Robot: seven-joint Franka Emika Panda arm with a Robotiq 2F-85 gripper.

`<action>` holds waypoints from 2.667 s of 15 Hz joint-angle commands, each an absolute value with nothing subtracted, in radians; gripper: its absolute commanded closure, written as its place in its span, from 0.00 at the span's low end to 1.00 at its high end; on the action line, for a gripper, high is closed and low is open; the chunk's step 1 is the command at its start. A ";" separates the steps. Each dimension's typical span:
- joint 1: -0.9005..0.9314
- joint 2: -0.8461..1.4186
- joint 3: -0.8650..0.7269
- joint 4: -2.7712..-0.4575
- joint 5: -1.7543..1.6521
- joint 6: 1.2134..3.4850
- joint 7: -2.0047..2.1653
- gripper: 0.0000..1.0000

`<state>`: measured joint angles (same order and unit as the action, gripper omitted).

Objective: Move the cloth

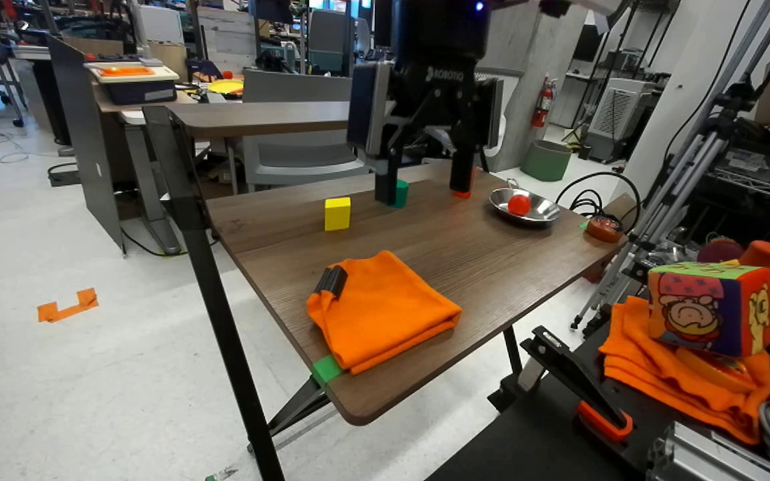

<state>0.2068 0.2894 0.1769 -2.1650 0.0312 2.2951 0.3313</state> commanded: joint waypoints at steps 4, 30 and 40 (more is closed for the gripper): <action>0.309 0.535 0.131 -1.909 -0.060 2.159 0.435 0.00; 0.310 0.927 -0.106 -1.589 -0.071 1.992 0.618 0.00; 0.310 1.041 -0.165 -1.421 -0.347 1.603 0.560 0.00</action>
